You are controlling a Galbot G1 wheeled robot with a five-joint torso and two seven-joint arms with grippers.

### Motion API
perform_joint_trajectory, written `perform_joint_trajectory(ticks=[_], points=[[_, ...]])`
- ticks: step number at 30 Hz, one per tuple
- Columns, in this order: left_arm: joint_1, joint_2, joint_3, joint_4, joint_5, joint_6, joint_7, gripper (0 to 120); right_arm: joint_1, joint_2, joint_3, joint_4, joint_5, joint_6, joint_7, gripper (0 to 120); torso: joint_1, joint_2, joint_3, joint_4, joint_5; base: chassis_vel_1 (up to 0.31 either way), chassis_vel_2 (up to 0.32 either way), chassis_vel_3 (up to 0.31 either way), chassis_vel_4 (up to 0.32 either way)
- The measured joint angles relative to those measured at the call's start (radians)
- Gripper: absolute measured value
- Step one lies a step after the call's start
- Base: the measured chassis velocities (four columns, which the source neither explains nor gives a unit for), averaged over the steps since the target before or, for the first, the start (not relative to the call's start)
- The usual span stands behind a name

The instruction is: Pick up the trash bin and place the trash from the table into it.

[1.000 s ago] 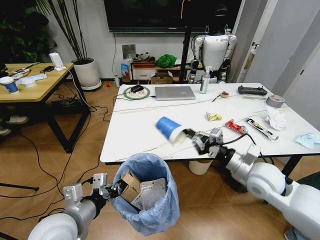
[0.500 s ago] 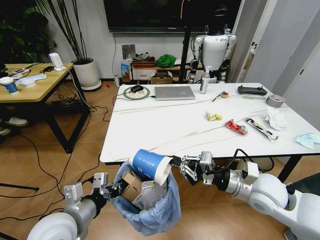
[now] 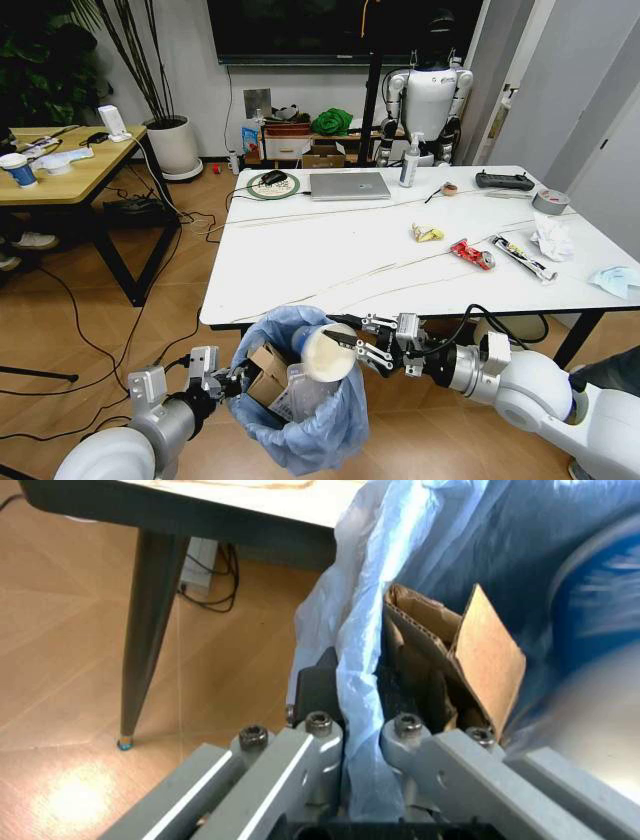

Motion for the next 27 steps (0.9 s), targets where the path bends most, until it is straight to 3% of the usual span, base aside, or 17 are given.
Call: perform_joint_trajectory(ticks=[5,7,13,14,18,23,27], points=[[0.000,0.000,0.001,0.000,-0.001,0.001,0.000,0,-0.001,0.001,0.003,-0.011,-0.002,0.004,0.000,52,0.000,0.000,0.000,0.0000,0.0000,0.000,0.000,0.000,0.000],[0.001,0.001,0.000,0.000,0.000,0.002,0.000,0,-0.003,0.004,0.009,-0.017,-0.002,0.008,0.001,66,0.000,0.000,0.000,0.0000,0.0000,0.000,0.000,0.000,0.000],[0.000,0.000,0.000,0.005,0.006,0.003,0.000,0,-0.003,0.007,0.023,-0.027,0.003,0.011,0.008,81,0.000,0.000,0.000,0.0000,0.0000,0.000,0.000,0.000,0.000],[0.000,-0.001,0.000,0.006,0.008,0.003,-0.001,0,-0.002,0.010,0.031,-0.031,0.011,0.014,0.016,90,0.000,0.000,0.000,0.0000,-0.0001,0.000,0.000,0.000,0.000],[0.001,0.000,-0.003,0.008,0.015,0.003,-0.001,0,0.003,0.018,0.053,-0.055,0.030,0.035,0.046,98,0.000,0.000,0.000,0.0000,-0.0002,0.000,0.000,0.000,0.000],[0.003,-0.001,-0.008,0.010,0.022,0.003,-0.001,0,0.004,0.036,0.083,-0.095,0.053,0.053,0.058,100,0.000,0.000,0.000,0.0000,0.0000,0.000,0.000,0.000,0.000],[0.027,-0.023,-0.029,0.011,0.046,0.002,-0.001,0,-0.033,0.102,0.192,-0.245,0.049,0.085,0.130,100,0.000,0.000,0.000,0.0001,0.0004,0.000,0.000,0.000,0.000]])
